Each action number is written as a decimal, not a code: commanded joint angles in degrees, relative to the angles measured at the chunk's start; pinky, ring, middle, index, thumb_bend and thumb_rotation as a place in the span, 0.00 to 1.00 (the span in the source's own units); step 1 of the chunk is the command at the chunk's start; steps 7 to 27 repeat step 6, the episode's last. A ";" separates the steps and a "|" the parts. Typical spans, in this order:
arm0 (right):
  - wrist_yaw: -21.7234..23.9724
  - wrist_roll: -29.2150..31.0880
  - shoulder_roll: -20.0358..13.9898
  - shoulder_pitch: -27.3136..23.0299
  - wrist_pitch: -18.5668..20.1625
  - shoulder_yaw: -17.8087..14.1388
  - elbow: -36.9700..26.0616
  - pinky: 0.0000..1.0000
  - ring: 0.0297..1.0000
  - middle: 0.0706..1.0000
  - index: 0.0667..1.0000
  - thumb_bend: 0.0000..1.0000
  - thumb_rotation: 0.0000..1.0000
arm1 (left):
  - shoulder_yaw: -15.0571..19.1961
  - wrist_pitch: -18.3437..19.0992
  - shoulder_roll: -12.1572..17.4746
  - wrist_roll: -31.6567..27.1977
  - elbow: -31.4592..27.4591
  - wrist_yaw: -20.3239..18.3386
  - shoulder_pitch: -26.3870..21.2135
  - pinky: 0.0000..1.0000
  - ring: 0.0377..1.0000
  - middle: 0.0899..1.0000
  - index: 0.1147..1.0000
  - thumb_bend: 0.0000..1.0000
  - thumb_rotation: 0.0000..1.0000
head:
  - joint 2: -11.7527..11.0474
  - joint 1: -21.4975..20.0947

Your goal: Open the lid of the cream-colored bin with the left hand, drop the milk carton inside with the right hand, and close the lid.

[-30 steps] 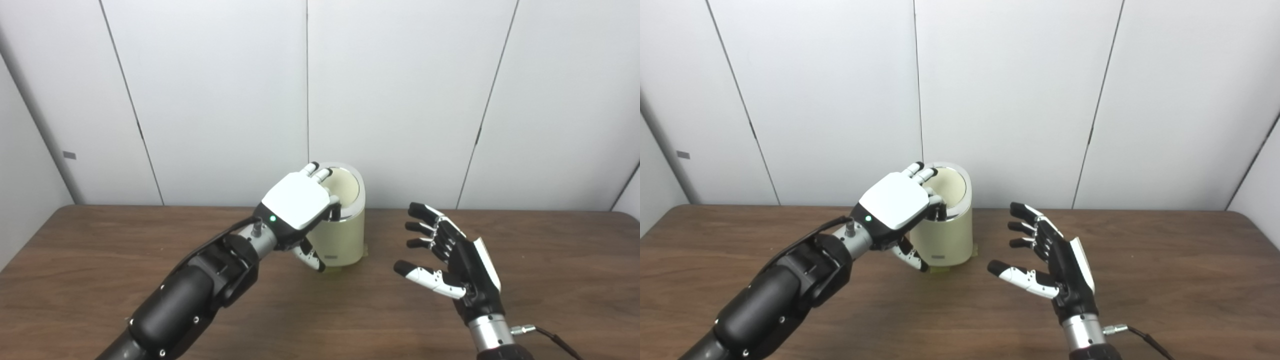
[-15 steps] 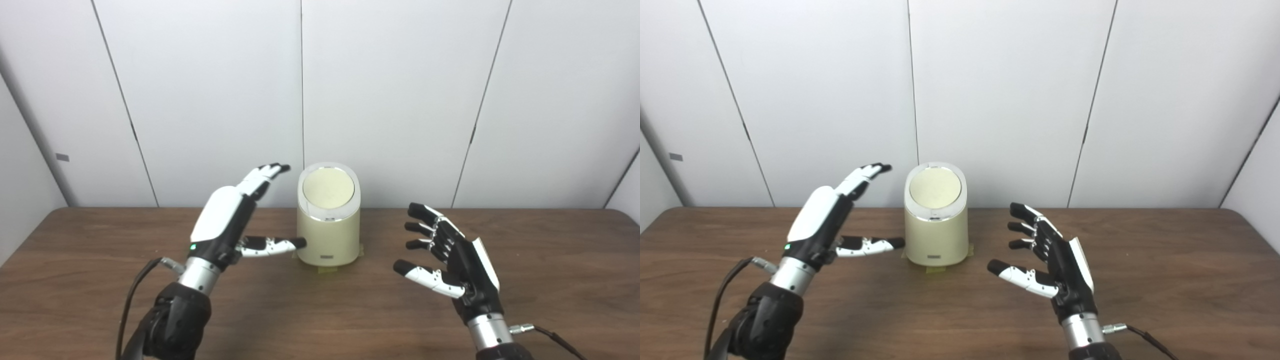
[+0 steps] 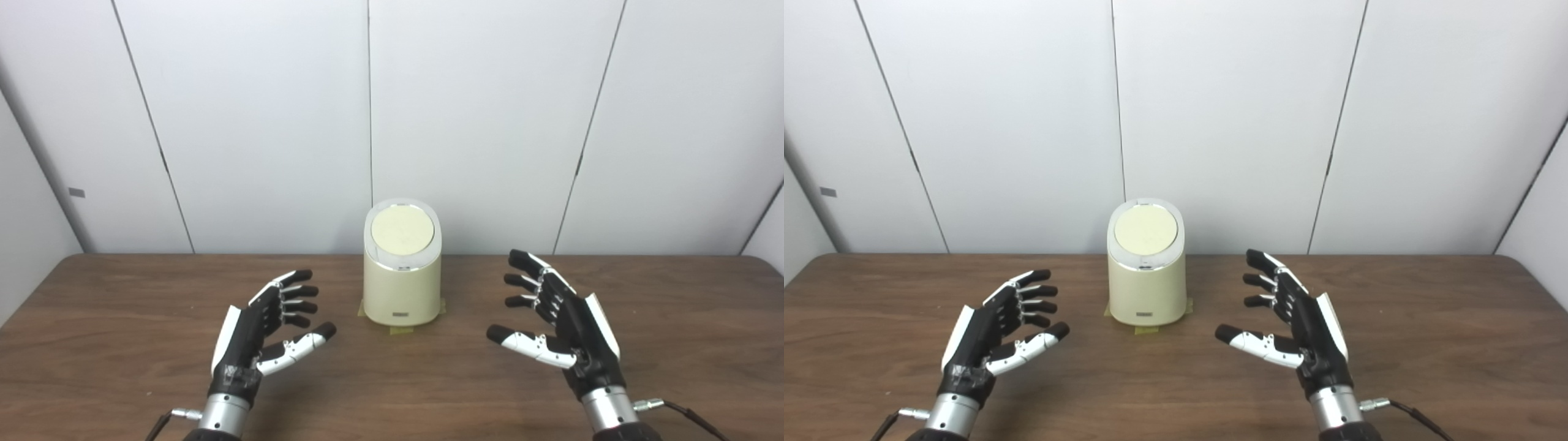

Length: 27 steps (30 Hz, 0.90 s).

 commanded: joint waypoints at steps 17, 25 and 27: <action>0.38 -0.29 -0.77 -1.37 -0.19 -0.17 -2.00 0.65 0.78 0.85 0.84 0.83 0.33 | 0.04 -1.39 0.71 -1.04 -1.54 -0.20 -1.03 0.59 0.66 0.72 0.78 0.72 0.21 | 0.19 -0.05; 0.38 -0.29 -0.77 -1.37 -0.19 -0.17 -2.00 0.65 0.78 0.85 0.84 0.83 0.33 | 0.04 -1.39 0.71 -1.04 -1.54 -0.20 -1.03 0.59 0.66 0.72 0.78 0.72 0.21 | 0.19 -0.05; 0.38 -0.29 -0.77 -1.37 -0.19 -0.17 -2.00 0.65 0.78 0.85 0.84 0.83 0.33 | 0.04 -1.39 0.71 -1.04 -1.54 -0.20 -1.03 0.59 0.66 0.72 0.78 0.72 0.21 | 0.19 -0.05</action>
